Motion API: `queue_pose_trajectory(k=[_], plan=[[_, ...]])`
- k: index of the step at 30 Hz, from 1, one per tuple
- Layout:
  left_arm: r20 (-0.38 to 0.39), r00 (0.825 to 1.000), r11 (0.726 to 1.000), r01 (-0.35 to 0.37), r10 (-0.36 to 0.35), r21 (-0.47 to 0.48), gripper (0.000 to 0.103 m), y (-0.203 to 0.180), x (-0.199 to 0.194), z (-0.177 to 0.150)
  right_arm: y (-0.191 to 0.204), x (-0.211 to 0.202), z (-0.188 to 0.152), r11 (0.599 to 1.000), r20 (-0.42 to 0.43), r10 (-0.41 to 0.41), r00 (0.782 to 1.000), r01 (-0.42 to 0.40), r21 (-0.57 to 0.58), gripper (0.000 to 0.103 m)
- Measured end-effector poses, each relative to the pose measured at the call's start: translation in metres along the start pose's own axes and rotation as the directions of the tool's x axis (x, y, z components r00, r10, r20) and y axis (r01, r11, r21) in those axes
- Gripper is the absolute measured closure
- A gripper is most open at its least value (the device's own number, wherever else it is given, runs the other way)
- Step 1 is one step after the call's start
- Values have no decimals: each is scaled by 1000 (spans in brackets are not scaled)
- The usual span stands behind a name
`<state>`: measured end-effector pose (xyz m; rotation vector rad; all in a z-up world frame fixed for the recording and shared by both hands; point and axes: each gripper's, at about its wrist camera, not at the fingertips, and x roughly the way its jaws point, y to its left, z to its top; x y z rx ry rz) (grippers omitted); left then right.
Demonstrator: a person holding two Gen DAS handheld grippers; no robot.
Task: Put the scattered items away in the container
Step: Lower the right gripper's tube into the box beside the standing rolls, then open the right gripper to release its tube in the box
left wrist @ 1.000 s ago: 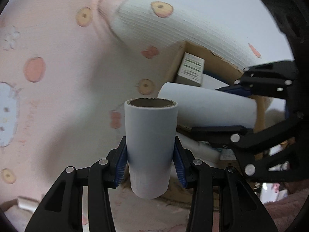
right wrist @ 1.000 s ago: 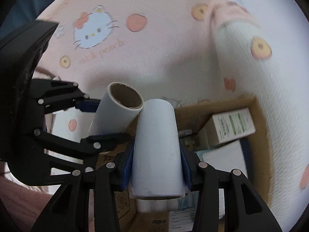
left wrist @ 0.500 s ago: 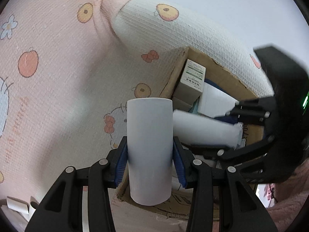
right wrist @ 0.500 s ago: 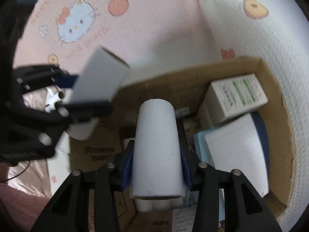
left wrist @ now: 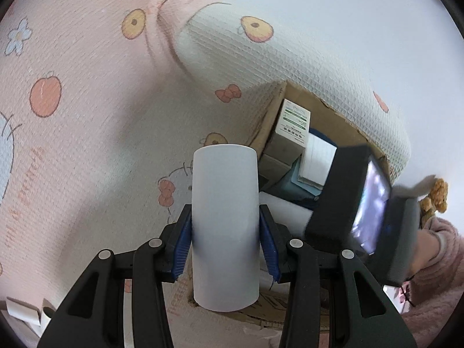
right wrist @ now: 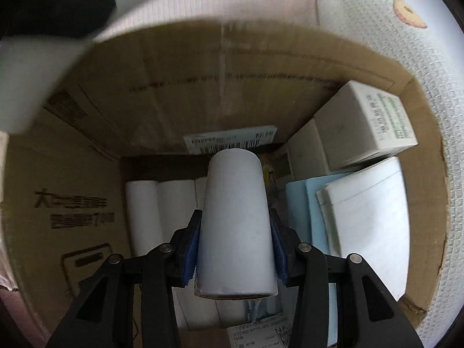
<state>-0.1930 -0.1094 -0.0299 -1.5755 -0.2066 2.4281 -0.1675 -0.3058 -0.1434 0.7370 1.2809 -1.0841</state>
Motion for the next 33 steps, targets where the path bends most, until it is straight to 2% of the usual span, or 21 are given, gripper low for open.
queue_pose_trajectory(k=[5, 8, 12, 17, 22, 25, 30, 33], plan=[[-8, 1000, 1000, 10, -10, -26, 56, 6, 0, -1, 6, 3, -1, 1000, -17, -23, 1000, 23, -12, 62], [-21, 1000, 1000, 12, -12, -23, 56, 7, 2, 1, 11, 14, -2, 999, -77, -18, 997, 16, -29, 62], [-31, 1000, 1000, 0, 0, -14, 56, 4, 6, 5, 19, 22, -3, 997, -136, -59, 989, 52, -55, 62], [-34, 999, 999, 8, -10, -47, 56, 13, 5, 1, 21, 13, -7, 997, -132, -64, 989, 57, -55, 62], [-37, 999, 996, 23, -26, -81, 56, 20, 5, -1, 9, 3, -13, 1000, -158, -13, 987, 13, -1, 62], [-34, 999, 998, 14, -16, -61, 56, 17, 5, -2, 7, -1, -15, 1000, -153, 11, 988, -9, 17, 62], [-35, 999, 999, -6, 4, -40, 56, 12, 8, 0, 18, 0, -12, 1000, -121, -24, 992, 24, -5, 62], [-40, 999, 998, 6, -8, -55, 56, 14, 9, 3, 23, 5, -9, 999, -157, -40, 987, 37, -24, 62]])
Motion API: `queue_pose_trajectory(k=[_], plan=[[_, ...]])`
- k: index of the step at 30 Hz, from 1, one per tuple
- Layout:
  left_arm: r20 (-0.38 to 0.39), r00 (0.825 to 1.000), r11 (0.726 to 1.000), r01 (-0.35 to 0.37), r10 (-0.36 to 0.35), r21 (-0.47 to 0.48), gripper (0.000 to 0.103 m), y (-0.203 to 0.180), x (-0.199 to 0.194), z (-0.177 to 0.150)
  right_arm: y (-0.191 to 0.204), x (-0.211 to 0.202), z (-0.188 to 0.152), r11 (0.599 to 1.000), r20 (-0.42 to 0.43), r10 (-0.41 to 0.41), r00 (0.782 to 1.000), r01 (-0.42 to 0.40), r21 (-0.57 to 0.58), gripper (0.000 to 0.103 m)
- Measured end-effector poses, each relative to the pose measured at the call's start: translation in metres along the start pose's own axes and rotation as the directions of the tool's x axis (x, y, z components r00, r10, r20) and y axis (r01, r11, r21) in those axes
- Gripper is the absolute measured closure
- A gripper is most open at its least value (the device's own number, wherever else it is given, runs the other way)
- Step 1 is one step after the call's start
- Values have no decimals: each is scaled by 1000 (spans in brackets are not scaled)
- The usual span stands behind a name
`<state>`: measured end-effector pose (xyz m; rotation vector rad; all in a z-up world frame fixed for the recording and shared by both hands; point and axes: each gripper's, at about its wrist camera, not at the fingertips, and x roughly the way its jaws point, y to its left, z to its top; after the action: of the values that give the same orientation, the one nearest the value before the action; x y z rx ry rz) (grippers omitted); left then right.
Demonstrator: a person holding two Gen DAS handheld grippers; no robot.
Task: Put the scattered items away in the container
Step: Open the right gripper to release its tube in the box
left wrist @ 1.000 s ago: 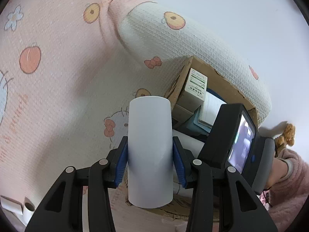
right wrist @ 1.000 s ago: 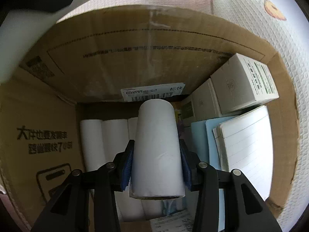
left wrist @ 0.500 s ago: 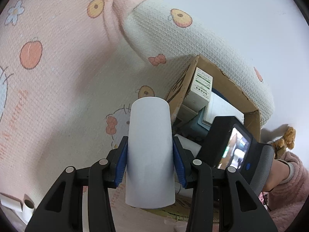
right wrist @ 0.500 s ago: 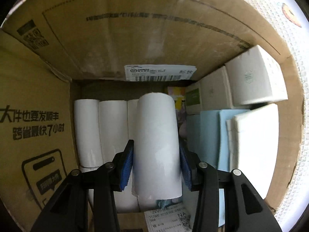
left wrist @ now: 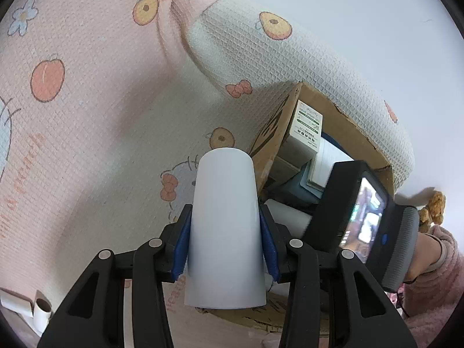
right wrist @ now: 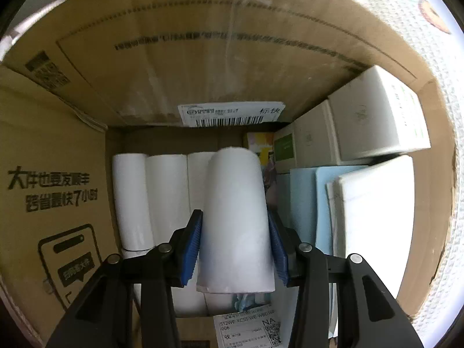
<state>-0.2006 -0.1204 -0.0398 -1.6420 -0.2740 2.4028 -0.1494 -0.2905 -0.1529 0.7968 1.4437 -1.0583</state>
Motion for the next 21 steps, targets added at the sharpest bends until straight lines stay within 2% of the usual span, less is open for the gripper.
queue_pose_trajectory(k=[4, 9, 11, 12, 13, 17, 21], plan=[[-1, 1000, 1000, 8, -8, 3, 56, 0, -1, 0, 12, 4, -4, 998, -34, -27, 999, 25, -49, 57], [3, 1000, 1000, -4, 4, 15, 56, -4, 2, -1, 3, -6, -9, 998, -16, 64, 998, -63, 22, 55], [-2, 1000, 1000, -2, 2, 16, 56, -4, 3, -1, 1, -11, -12, 996, -12, 81, 997, -81, 38, 58], [-2, 1000, 1000, -2, 2, 15, 56, -4, 4, -1, 1, -12, -13, 996, -16, 84, 996, -83, 41, 65], [-1, 1000, 1000, -3, 3, 14, 56, -4, 4, -2, 0, -13, -15, 994, -29, 98, 995, -97, 48, 67], [-2, 1000, 1000, 2, -2, 16, 56, -5, 4, -3, -9, -11, -34, 991, -37, 121, 992, -119, 69, 67], [-5, 1000, 1000, 7, -7, 21, 56, -5, 3, -4, 3, -15, -35, 997, -19, 78, 997, -78, 12, 67]])
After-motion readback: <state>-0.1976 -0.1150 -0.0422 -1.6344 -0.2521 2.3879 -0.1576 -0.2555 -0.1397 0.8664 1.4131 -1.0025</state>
